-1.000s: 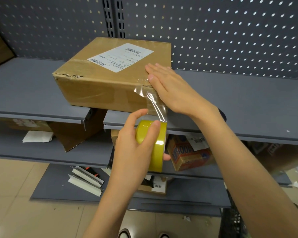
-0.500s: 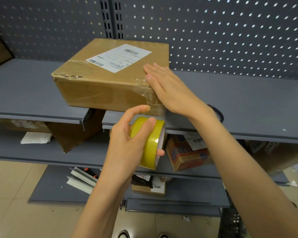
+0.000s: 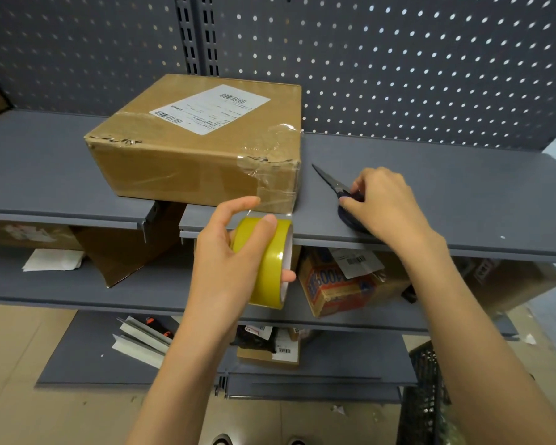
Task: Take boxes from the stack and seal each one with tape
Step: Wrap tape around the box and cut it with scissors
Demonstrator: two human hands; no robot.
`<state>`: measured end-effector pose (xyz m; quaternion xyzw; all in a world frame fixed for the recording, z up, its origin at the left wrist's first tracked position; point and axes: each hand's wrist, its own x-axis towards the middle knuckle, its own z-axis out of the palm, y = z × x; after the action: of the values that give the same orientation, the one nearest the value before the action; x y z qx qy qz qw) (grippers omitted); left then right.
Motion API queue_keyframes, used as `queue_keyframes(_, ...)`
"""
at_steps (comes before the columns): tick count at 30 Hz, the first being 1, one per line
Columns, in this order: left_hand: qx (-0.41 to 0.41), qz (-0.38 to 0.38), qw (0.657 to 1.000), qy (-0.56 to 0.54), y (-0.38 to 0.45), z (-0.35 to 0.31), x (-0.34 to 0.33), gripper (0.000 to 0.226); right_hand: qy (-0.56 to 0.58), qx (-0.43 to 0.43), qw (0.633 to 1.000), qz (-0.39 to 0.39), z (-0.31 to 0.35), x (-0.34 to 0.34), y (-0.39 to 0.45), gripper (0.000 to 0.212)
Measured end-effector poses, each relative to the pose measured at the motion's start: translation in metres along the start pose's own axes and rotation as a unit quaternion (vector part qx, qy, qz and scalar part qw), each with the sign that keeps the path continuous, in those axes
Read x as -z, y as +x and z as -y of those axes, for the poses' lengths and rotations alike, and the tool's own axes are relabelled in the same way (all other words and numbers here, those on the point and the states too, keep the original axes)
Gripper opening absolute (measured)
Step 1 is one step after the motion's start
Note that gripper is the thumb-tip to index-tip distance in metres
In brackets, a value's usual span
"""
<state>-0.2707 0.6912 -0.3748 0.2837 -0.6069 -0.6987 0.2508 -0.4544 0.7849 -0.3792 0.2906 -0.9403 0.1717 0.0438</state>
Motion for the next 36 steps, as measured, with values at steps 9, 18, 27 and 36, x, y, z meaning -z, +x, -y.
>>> queue_keyframes(9,0.001,-0.014,1.000,0.009,-0.002,0.001,-0.001,0.027,-0.022,-0.056,0.998,0.027,0.002,0.004,-0.012,0.029)
queue_keyframes(18,-0.002,-0.012,1.000,0.013,-0.001,0.001,-0.001,0.027,0.188,-0.012,0.982,0.004,-0.015,0.016,-0.015,0.024)
queue_keyframes(27,-0.008,-0.024,0.999,0.019,-0.003,0.003,-0.003,0.026,0.283,0.076,0.956,0.024,-0.015,0.024,-0.041,0.040)
queue_keyframes(36,-0.008,-0.033,0.999,0.018,-0.003,0.003,-0.005,0.028,0.282,0.080,0.947,0.135,-0.037,0.038,-0.065,0.062)
